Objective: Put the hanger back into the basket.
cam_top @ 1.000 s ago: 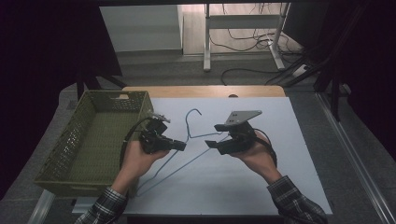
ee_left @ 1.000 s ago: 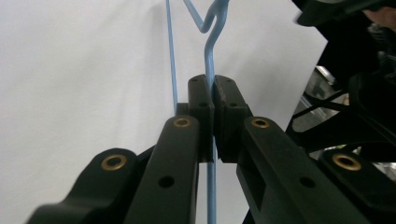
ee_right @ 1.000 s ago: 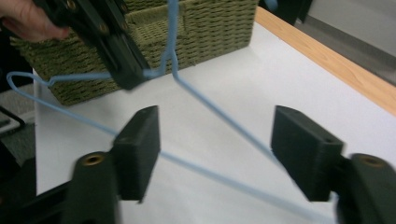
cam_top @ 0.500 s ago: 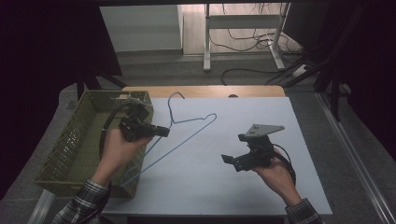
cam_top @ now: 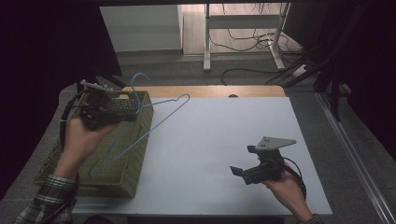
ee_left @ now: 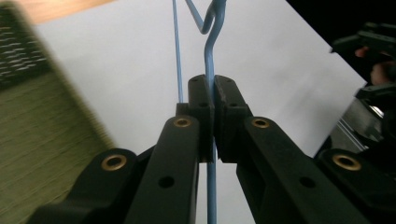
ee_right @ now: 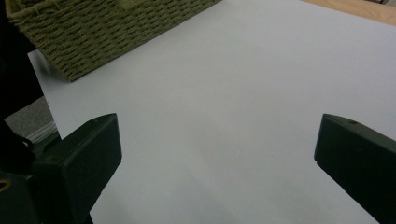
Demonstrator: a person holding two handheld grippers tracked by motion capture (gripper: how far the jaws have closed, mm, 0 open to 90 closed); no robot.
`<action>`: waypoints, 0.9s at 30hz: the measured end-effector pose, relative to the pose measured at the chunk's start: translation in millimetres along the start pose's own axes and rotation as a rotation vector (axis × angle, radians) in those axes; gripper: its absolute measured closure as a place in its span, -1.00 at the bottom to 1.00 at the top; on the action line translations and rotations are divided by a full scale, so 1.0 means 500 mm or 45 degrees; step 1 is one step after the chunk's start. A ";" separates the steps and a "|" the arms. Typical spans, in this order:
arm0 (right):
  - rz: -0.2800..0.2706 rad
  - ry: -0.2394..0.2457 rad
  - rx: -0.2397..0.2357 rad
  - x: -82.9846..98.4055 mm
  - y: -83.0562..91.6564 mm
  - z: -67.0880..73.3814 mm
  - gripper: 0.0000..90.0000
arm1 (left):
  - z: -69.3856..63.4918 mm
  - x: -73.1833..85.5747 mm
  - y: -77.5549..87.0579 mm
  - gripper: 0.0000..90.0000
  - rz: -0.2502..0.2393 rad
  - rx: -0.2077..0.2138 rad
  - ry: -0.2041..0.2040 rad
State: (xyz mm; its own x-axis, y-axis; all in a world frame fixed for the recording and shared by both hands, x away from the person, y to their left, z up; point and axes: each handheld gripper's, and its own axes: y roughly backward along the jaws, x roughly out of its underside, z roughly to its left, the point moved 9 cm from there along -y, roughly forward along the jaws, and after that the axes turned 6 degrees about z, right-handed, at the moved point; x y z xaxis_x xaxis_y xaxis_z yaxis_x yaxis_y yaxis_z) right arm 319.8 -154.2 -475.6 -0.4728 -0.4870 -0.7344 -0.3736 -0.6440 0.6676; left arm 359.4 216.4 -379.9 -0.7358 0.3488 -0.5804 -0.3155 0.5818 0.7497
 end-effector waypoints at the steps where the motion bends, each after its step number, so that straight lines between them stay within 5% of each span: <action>1: -0.001 -0.003 0.004 0.005 0.002 -0.001 -0.99 | 0.009 0.004 0.008 0.94 -0.011 -0.004 0.001; 17: -0.007 -0.082 0.050 0.074 0.023 -0.022 -1.00 | 0.153 0.094 0.086 0.94 -0.142 -0.126 0.095; 27: 0.008 -0.119 0.060 0.097 0.029 -0.033 -1.00 | 0.234 0.145 0.091 0.94 -0.194 -0.173 0.154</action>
State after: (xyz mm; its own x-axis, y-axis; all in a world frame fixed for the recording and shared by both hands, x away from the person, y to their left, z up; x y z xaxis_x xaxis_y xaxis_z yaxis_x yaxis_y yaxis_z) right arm 304.9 -196.8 -503.7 -0.5469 -0.4322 -0.7170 -0.4063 -0.6118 0.6787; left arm 361.8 354.3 -425.3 -0.7378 0.1691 -0.6535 -0.4998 0.5139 0.6972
